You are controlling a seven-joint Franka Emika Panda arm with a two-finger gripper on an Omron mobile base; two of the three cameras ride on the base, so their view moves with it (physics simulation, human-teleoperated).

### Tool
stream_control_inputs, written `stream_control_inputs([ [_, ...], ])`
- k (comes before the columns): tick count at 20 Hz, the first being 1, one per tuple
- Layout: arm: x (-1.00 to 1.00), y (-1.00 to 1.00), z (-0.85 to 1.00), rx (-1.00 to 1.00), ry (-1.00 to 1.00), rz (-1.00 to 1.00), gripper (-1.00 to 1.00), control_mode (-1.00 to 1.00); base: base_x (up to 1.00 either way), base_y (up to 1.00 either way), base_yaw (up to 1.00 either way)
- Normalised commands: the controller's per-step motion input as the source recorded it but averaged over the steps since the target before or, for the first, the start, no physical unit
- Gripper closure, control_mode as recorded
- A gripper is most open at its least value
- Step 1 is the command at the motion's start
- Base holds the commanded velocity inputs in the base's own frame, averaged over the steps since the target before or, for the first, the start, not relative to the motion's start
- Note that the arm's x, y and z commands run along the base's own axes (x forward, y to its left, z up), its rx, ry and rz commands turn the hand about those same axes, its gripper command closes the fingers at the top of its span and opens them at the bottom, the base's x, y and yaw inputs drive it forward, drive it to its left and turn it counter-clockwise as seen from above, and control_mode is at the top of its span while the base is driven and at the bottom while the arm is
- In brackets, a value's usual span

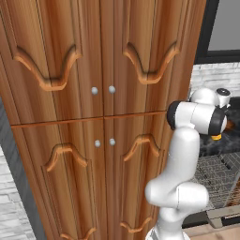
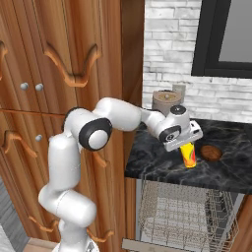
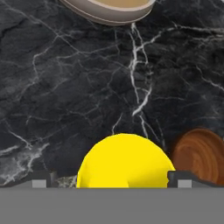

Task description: Pick up the cup and bowl from the counter, place them in the dishwasher, and close the dishwasher door.

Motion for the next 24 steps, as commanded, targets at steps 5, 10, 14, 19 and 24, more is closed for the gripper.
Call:
stream_control_inputs([
  [5, -0.09, -0.02, -0.12, -0.06, -0.04, 0.00, -1.00, -1.00, 0.00, 0.00, 0.00],
  [10, -0.30, 0.00, -0.37, -0.11, -0.05, 0.00, 1.00, -1.00, 0.00, 0.00, 0.00],
  [14, -0.30, 0.00, -0.19, -0.05, -0.07, 0.00, 1.00, -1.00, 0.00, 0.00, 0.00],
  [19, -0.19, -0.02, -0.01, 0.00, -0.09, 0.00, 1.00, -1.00, 0.00, 0.00, 0.00],
  [24, -0.22, -0.02, 0.15, 0.00, -0.15, 0.00, 1.00, -1.00, 0.00, 0.00, 0.00],
])
